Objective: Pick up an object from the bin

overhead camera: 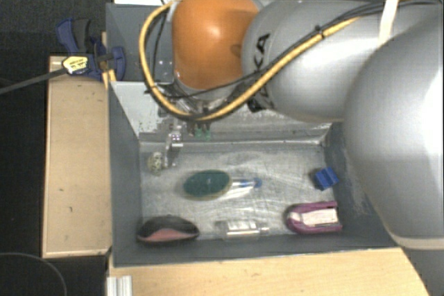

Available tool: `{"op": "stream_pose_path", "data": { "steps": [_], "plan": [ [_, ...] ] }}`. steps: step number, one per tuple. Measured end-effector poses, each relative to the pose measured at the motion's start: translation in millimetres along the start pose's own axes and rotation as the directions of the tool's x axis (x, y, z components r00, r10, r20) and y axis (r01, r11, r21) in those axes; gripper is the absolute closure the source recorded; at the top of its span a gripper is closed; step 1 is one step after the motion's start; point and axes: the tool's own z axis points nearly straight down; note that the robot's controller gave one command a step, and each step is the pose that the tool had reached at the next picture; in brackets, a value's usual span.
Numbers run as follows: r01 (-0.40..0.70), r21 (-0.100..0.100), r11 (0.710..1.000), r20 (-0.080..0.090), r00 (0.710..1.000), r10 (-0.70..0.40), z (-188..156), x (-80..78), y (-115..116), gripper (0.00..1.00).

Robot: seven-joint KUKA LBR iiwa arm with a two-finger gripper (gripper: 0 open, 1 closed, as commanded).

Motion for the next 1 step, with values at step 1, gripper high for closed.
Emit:
{"op": "stream_pose_path", "data": {
  "steps": [1],
  "plan": [
    [0.323, 0.001, 0.946, -0.008, 0.946, -0.323, 115.4, 27.8, -61.1, 0.00]
  ]
}}
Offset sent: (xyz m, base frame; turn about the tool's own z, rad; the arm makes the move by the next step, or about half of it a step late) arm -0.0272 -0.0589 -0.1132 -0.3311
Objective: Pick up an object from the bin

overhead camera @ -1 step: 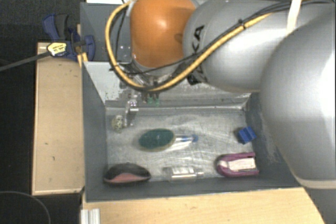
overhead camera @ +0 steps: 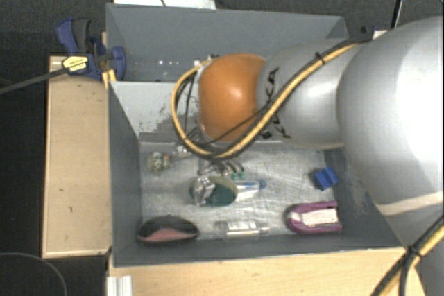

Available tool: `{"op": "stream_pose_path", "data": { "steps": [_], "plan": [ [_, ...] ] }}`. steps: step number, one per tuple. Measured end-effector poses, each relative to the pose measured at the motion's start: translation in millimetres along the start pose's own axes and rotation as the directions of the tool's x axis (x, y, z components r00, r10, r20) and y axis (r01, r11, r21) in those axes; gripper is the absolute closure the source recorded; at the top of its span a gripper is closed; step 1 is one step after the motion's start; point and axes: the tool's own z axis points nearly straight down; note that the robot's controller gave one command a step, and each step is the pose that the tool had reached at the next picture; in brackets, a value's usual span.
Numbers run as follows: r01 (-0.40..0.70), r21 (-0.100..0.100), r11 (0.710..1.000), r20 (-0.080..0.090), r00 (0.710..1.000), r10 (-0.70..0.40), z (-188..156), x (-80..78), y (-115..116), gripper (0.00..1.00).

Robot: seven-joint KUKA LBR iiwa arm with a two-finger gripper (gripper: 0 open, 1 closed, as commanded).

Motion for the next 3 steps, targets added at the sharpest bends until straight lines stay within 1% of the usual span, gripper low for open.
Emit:
{"op": "stream_pose_path", "data": {
  "steps": [1, 2, 3],
  "plan": [
    [-0.004, -0.001, 1.000, 0.006, 1.000, 0.004, -3, -2.0, 2, 1.00],
    [-0.007, -0.001, 1.000, 0.006, 1.000, 0.007, -3, -2.0, 1, 0.00],
    [-0.161, 0.000, 0.987, 0.003, 0.987, 0.161, -3, 14.0, -41, 0.00]
  ]
}}
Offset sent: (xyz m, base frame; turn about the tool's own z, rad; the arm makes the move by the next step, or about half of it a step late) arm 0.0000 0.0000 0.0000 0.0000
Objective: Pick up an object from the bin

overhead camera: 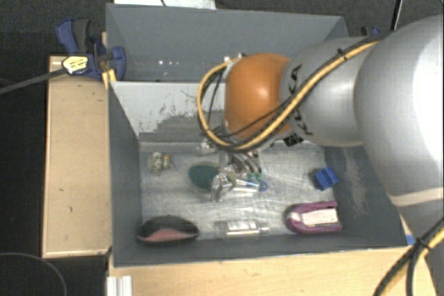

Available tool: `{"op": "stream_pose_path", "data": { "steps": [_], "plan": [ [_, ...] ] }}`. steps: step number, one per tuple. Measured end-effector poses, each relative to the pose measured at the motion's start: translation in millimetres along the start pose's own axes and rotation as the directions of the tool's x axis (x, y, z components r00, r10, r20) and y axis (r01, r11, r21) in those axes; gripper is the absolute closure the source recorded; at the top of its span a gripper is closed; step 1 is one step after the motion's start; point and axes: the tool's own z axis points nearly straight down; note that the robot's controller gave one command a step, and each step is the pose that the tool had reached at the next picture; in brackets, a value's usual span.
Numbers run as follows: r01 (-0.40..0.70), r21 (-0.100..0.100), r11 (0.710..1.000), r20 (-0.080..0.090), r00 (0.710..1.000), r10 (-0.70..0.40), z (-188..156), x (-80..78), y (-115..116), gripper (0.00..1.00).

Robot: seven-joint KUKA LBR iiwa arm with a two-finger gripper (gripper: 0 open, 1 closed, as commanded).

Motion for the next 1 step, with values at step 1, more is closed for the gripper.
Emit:
{"op": "stream_pose_path", "data": {
  "steps": [1],
  "plan": [
    [-0.002, -0.002, 1.000, 0.002, 1.000, 0.002, -0.6, -0.5, 1.5, 1.00]
  ]
}}
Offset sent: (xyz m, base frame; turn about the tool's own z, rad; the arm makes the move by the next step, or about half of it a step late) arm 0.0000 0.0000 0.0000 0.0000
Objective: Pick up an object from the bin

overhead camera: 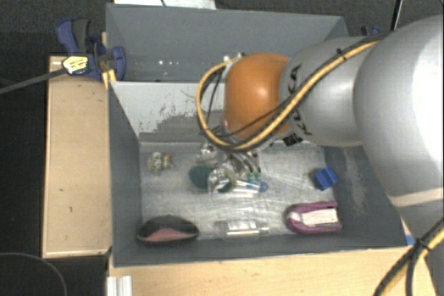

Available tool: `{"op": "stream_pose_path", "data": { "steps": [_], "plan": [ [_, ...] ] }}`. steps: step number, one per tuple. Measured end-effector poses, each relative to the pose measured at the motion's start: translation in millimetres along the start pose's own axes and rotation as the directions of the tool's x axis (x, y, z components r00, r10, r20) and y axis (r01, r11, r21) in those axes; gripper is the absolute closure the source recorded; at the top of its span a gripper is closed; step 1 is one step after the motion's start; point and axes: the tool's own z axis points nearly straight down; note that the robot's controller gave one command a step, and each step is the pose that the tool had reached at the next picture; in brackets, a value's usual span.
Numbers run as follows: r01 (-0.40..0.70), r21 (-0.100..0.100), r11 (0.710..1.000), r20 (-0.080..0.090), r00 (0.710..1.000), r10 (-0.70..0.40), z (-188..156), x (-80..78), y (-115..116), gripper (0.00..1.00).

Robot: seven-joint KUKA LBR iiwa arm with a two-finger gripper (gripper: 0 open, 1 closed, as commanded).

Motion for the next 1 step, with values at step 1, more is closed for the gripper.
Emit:
{"op": "stream_pose_path", "data": {
  "steps": [1],
  "plan": [
    [-0.001, -0.001, 1.000, 0.011, 1.000, 0.001, -130.3, -4.9, 14.2, 1.00]
  ]
}}
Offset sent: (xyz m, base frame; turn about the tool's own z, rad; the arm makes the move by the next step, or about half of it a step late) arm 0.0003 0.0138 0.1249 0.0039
